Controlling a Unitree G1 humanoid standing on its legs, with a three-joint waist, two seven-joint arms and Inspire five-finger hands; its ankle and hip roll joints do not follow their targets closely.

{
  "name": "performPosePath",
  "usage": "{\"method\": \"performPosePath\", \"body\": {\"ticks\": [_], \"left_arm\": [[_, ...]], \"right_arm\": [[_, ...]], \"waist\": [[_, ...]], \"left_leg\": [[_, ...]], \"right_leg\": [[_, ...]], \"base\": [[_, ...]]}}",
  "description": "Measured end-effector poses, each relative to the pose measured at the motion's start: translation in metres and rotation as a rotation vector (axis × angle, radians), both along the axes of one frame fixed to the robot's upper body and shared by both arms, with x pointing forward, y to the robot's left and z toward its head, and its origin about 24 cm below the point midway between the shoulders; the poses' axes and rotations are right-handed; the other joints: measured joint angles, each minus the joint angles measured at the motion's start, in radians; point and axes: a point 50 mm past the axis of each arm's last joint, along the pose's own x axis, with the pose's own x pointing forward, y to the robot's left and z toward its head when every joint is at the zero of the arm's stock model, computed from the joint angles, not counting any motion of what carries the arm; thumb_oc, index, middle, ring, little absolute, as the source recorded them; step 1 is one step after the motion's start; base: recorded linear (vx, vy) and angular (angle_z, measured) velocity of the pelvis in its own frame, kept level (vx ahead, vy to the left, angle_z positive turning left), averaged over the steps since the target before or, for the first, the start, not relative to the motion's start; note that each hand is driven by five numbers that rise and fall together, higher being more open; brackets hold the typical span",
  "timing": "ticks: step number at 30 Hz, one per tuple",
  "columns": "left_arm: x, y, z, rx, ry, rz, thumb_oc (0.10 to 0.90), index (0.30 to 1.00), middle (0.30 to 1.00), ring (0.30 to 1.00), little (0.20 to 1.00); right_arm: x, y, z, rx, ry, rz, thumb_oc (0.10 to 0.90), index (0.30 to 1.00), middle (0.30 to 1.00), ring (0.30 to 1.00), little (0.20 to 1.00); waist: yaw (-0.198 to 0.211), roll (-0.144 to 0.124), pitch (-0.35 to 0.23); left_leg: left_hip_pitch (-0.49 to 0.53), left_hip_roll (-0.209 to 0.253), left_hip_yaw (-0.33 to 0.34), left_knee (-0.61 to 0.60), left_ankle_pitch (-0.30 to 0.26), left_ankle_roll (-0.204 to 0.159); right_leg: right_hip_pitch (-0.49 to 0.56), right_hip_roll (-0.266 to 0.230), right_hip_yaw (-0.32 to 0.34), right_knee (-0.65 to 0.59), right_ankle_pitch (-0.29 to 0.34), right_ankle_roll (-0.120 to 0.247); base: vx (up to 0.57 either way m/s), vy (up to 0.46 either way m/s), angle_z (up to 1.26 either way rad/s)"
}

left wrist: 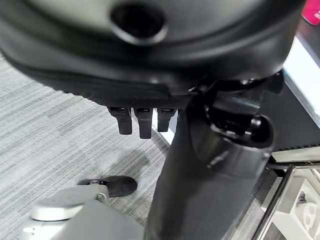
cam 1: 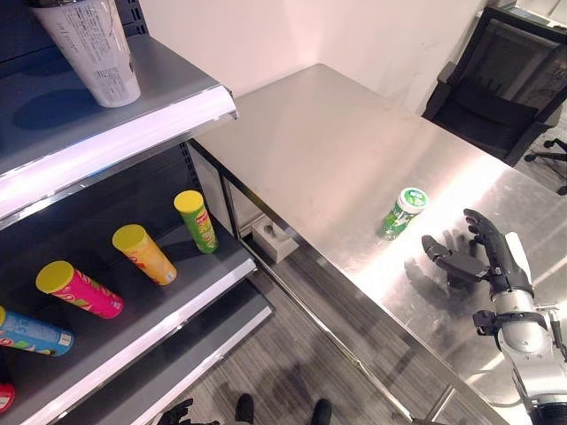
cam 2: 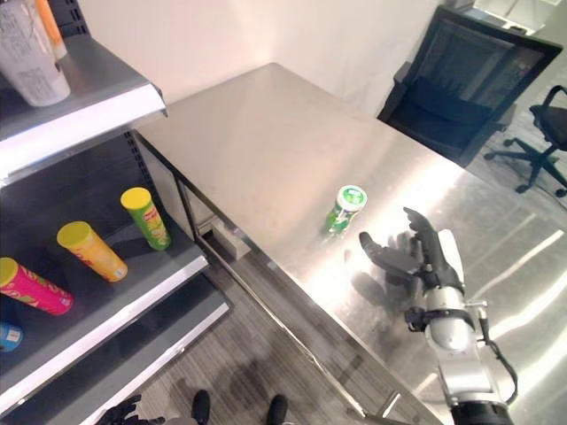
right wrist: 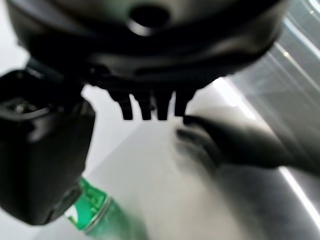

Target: Put the goods on the table back onto the shelves and tidy them up.

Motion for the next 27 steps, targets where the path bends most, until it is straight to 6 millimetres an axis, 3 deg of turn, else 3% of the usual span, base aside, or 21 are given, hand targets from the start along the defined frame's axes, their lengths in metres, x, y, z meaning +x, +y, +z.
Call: {"method": "performPosePath", "body": {"ticks": [11,19,20,22,27], "left_arm": [[0.000,0.000,0.000,0.000,-0.002,0.000,0.800,0.900,0.900,0.900,0.900],[0.000,0.000,0.000,0.000,-0.001,0.000,0.800,0.900,0.900,0.900,0.900],[0.000,0.000,0.000,0.000,0.000,0.000,0.800,0.900,0.900,0.900,0.900],[0.000,0.000,0.000,0.001,-0.001,-0.001,0.800,0.900,0.900,0.900,0.900],[0.001,0.001,0.001,0.003,-0.006,-0.002,0.800,0.900,0.900,0.900,0.900]], "right_arm": [[0.013,0.008,0.008,0.010,-0.035,0.018,0.800,0.900,0.900,0.900,0.900],[0.015,0.011,0.008,0.009,-0.031,0.032,0.800,0.900,0.900,0.900,0.900],[0.016,0.012,0.008,0.009,-0.031,0.036,0.723,0.785,0.785,0.785,0.785],[0.018,0.014,0.008,0.007,-0.032,0.040,0.400,0.300,0.300,0.300,0.300],[0.027,0.010,0.018,-0.005,-0.075,0.003,0.400,0.300,0.300,0.300,0.300]], "waist": [[0.039,0.008,0.014],[0.055,-0.008,0.024],[0.056,-0.009,0.025],[0.056,-0.011,0.026],[0.054,-0.011,0.026]], "left_leg": [[-0.001,-0.005,-0.033,0.000,0.001,0.001],[-0.001,-0.008,-0.050,0.000,0.004,0.003],[-0.002,-0.008,-0.050,0.000,0.004,0.003],[-0.002,-0.009,-0.050,0.000,0.004,0.003],[-0.002,-0.009,-0.051,0.000,0.004,0.003]], "right_leg": [[0.016,-0.004,-0.027,0.000,-0.005,0.006],[0.024,-0.007,-0.047,0.000,-0.008,0.008],[0.024,-0.007,-0.048,0.000,-0.008,0.008],[0.024,-0.008,-0.048,0.000,-0.008,0.008],[0.024,-0.008,-0.049,0.000,-0.009,0.009]], "base": [[0.03,0.006,0.09],[0.01,-0.001,0.07],[0.00,0.000,0.00],[0.00,0.000,0.00],[0.00,0.000,0.00]]}}
